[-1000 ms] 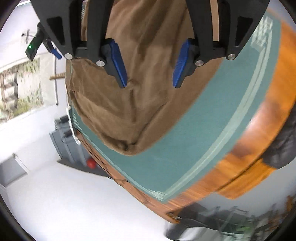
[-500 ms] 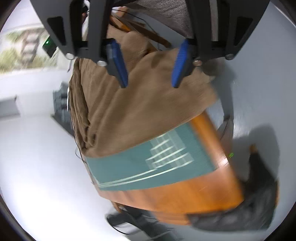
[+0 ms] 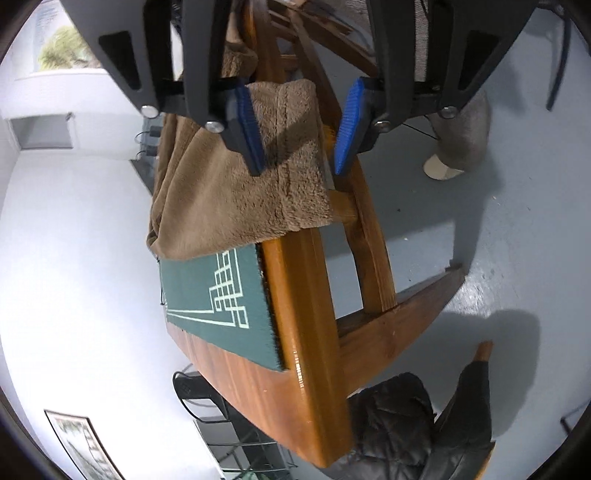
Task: Fold clothes
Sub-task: 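Grasp the hanging blanket edge with the left gripper and lift it up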
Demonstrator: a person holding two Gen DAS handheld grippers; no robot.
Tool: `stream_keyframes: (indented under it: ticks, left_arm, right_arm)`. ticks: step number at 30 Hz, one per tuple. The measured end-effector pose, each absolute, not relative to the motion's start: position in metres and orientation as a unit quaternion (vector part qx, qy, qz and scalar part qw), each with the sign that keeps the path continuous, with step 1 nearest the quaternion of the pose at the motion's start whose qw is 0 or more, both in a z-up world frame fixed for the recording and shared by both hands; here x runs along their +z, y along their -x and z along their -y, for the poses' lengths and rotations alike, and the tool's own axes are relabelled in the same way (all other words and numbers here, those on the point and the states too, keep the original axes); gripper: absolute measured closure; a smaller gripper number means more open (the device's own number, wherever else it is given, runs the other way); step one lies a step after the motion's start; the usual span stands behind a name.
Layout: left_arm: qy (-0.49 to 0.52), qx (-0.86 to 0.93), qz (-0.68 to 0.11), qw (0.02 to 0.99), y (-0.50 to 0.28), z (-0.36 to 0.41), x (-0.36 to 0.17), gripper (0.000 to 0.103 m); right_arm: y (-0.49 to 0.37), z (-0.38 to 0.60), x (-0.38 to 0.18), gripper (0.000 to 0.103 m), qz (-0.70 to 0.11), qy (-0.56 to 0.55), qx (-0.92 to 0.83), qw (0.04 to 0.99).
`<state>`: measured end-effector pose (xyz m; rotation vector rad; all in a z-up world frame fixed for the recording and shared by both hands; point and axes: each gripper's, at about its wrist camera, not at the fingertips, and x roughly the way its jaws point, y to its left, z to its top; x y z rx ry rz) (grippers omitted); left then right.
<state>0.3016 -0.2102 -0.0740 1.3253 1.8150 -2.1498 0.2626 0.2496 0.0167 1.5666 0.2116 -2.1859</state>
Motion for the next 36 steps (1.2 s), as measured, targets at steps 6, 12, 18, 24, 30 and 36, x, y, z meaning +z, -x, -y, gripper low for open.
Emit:
stream_keyframes:
  ticks: [6, 12, 18, 24, 30, 36]
  left_arm:
    - [-0.407, -0.674, -0.617, 0.007, -0.300, 0.211, -0.089, 0.052]
    - [-0.402, -0.672, -0.622, 0.013, -0.307, 0.215, -0.085, 0.081]
    - [-0.374, -0.716, -0.589, 0.015, -0.313, 0.224, -0.028, 0.083]
    - [-0.308, -0.767, -0.563, -0.002, -0.291, 0.252, 0.058, 0.095]
    - [-0.251, -0.826, -0.504, -0.013, -0.236, 0.290, 0.152, 0.099]
    - [-0.260, -0.854, -0.450, -0.040, -0.181, 0.293, 0.205, 0.099]
  right_arm:
    - [-0.265, -0.275, 0.008, 0.001, -0.063, -0.579, -0.790, 0.190]
    - [-0.265, -0.280, 0.007, 0.001, -0.066, -0.573, -0.795, 0.187]
    - [-0.262, -0.282, 0.004, 0.001, -0.065, -0.570, -0.797, 0.191]
    - [-0.260, -0.286, -0.002, 0.001, -0.080, -0.565, -0.799, 0.189]
    - [-0.261, -0.292, -0.005, 0.001, -0.089, -0.559, -0.803, 0.188]
    - [-0.256, -0.295, -0.008, 0.001, -0.077, -0.553, -0.810, 0.180]
